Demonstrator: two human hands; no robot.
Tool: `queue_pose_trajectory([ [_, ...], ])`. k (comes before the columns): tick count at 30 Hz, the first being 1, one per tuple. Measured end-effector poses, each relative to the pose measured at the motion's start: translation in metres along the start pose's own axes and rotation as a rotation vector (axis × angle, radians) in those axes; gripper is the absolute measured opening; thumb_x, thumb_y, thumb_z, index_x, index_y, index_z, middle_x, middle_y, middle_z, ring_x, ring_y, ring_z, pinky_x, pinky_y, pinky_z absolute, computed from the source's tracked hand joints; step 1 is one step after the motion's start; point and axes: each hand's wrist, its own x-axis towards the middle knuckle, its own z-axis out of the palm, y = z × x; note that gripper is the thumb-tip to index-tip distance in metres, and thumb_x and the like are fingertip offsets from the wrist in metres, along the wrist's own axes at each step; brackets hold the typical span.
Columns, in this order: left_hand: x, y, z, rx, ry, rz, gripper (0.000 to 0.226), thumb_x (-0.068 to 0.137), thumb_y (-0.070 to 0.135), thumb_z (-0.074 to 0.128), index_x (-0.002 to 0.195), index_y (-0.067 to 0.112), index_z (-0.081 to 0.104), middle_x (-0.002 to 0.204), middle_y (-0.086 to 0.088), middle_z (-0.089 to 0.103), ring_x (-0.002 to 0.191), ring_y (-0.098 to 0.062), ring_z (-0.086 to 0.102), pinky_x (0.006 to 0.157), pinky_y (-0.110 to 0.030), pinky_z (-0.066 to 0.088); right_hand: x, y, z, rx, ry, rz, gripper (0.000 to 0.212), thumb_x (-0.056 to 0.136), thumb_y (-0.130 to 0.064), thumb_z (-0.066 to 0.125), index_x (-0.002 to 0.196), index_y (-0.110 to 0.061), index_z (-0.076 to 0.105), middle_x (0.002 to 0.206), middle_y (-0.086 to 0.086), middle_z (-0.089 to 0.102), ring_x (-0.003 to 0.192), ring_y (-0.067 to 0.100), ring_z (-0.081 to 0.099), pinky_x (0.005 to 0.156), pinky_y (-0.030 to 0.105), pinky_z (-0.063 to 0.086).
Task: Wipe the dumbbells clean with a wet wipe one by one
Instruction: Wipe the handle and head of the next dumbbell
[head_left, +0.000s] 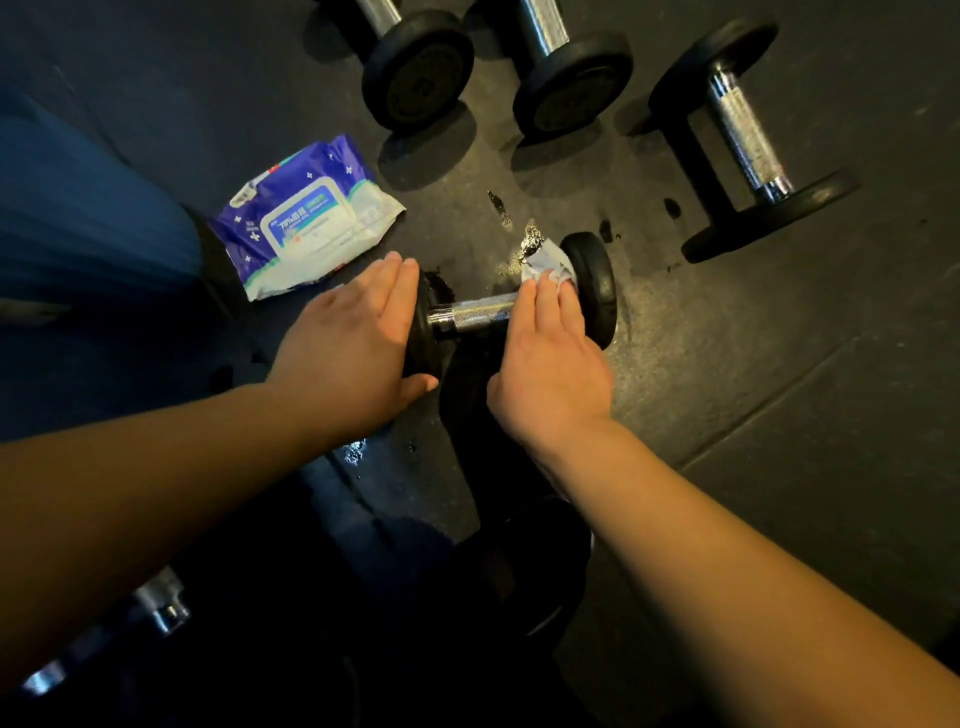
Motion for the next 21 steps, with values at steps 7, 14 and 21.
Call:
queue_pose_trajectory([
  [7,0.012,-0.001,-0.008,-0.174,-0.140,-0.064,0.129,0.067,0.061,0.080,0.157,0.013,0.000,0.165,-0.011,0.008,0.151,-0.022,0.012,0.120,-0.042,0.023,-0.019,0.003,0.004,-0.008,-0.009,-0.006,0.092,0.089,-0.027,0.058,0.158,-0.003,0.002,0.167,0.017,0.001,0.155,0.029,0.000,0.114,0.037,0.034],
  [14,-0.019,0.013,0.002,-0.046,-0.070,0.004,0.114,0.077,0.059,0.070,0.157,0.011,0.004,0.164,-0.013,0.013,0.150,-0.023,0.017,0.120,-0.040,0.024,-0.021,0.003,0.005,0.019,-0.031,0.017,0.092,0.091,-0.030,0.057,0.159,-0.003,0.001,0.167,0.014,0.000,0.155,0.026,-0.003,0.113,0.035,0.035],
  [21,-0.025,0.016,0.008,-0.106,-0.134,-0.039,0.124,0.071,0.064,0.074,0.157,0.012,0.003,0.164,-0.011,0.012,0.151,-0.021,0.015,0.118,-0.037,0.023,-0.052,0.008,0.010,0.009,-0.067,0.000,0.094,0.090,-0.030,0.058,0.158,-0.003,0.000,0.167,0.015,0.000,0.155,0.027,-0.003,0.115,0.036,0.032],
])
